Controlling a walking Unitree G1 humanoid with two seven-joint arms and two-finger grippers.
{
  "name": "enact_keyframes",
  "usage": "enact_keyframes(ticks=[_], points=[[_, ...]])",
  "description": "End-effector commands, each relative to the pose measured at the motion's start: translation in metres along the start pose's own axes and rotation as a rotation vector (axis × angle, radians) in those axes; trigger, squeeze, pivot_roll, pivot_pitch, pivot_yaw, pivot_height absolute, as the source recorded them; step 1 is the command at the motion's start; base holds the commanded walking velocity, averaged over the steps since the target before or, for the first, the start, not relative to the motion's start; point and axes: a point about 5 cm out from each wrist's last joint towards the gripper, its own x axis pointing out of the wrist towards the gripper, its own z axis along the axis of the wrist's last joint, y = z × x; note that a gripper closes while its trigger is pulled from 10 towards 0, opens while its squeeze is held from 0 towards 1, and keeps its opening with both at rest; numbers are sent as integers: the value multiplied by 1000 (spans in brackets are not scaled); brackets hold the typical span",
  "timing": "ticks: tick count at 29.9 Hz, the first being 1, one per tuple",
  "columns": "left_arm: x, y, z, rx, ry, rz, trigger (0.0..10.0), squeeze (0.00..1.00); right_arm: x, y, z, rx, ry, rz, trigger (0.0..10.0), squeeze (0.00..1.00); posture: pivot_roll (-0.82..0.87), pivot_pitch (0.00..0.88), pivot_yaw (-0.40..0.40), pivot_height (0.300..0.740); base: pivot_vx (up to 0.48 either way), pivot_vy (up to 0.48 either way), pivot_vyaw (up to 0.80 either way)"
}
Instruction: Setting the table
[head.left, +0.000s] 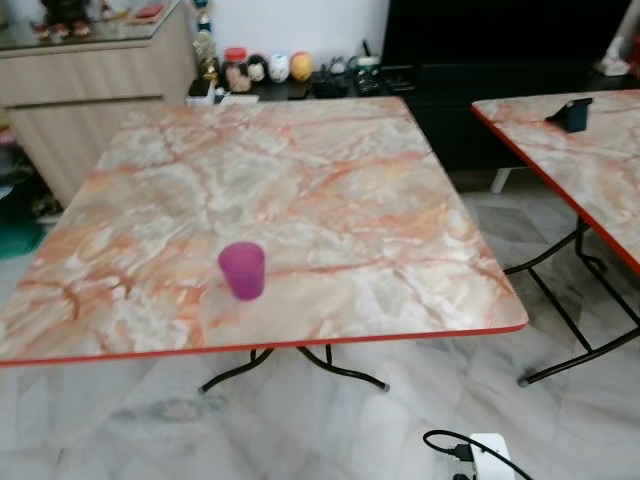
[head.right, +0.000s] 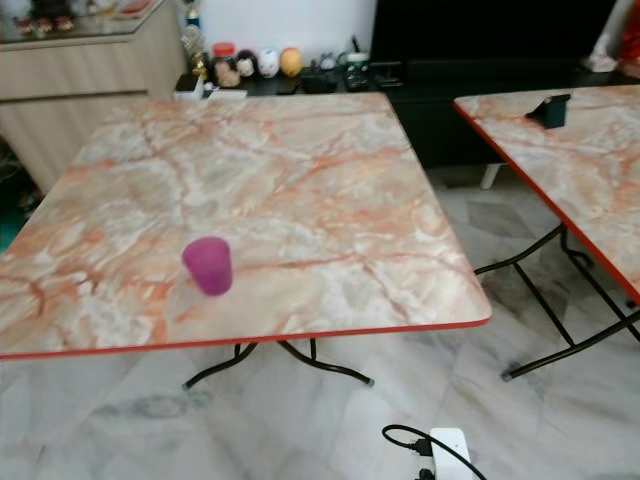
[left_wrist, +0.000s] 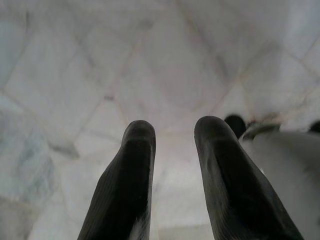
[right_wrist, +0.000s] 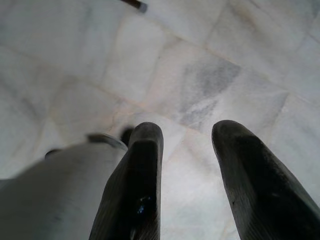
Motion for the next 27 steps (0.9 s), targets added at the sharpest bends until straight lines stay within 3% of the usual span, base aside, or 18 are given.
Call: enact_keyframes(ticks=[1, 15, 27], points=[[0, -1, -3, 6, 11, -5, 10000, 0, 0, -3, 0, 3, -4, -10, 10000, 0, -38, 0, 37, 732, 244, 0, 0], [0, -1, -2, -1, 1, 5, 10000, 0, 0, -2, 2, -1, -7, -7, 10000, 0, -29, 0, 31, 732, 0, 0, 0], [-2, 3, 2, 13, -70, 78, 10000, 0, -3, -14, -12, -40, 33, -20, 10000, 0, 2, 0, 21, 732, 0, 0, 0]])
